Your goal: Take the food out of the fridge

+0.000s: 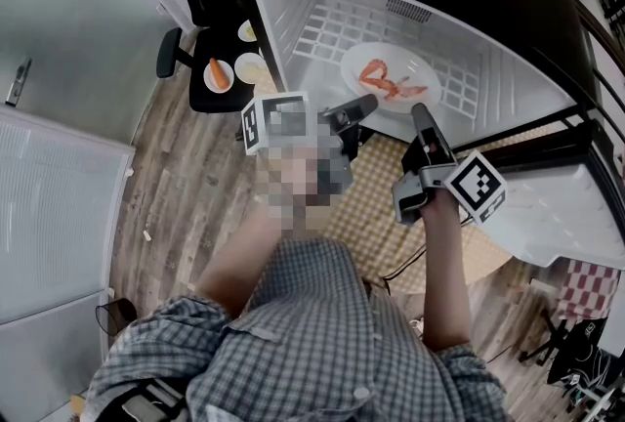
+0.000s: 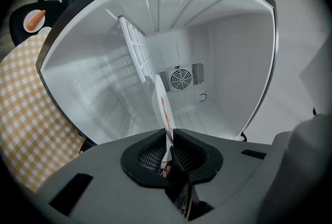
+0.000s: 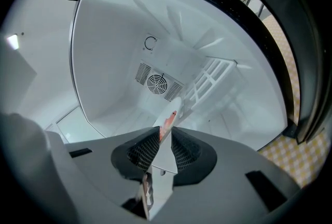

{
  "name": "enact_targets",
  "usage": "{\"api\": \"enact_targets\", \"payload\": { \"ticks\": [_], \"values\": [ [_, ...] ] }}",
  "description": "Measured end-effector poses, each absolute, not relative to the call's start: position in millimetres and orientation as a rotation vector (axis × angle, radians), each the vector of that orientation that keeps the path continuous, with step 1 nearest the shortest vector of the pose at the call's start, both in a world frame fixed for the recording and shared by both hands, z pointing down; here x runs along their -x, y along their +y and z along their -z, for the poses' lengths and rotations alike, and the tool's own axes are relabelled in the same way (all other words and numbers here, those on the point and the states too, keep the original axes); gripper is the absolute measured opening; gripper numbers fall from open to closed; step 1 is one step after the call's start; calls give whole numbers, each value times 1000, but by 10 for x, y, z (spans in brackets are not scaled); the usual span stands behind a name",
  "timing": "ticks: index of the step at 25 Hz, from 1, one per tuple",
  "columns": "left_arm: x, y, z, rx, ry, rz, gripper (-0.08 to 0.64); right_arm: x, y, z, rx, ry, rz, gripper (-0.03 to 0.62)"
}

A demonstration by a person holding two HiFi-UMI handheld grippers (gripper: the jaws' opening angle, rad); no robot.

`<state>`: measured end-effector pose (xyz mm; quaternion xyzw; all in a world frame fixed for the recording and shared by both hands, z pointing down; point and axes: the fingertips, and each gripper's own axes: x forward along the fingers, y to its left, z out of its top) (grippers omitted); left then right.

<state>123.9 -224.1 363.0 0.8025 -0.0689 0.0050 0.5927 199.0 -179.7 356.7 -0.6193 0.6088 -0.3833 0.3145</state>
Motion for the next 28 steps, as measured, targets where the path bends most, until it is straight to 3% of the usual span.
{"api": "enact_targets", "payload": {
  "ticks": [28],
  "values": [
    [-348,-2054,-3794,-1940,-279,-22,50,-1136,-1752,-3767,1510,1822,1188,66]
  ]
}}
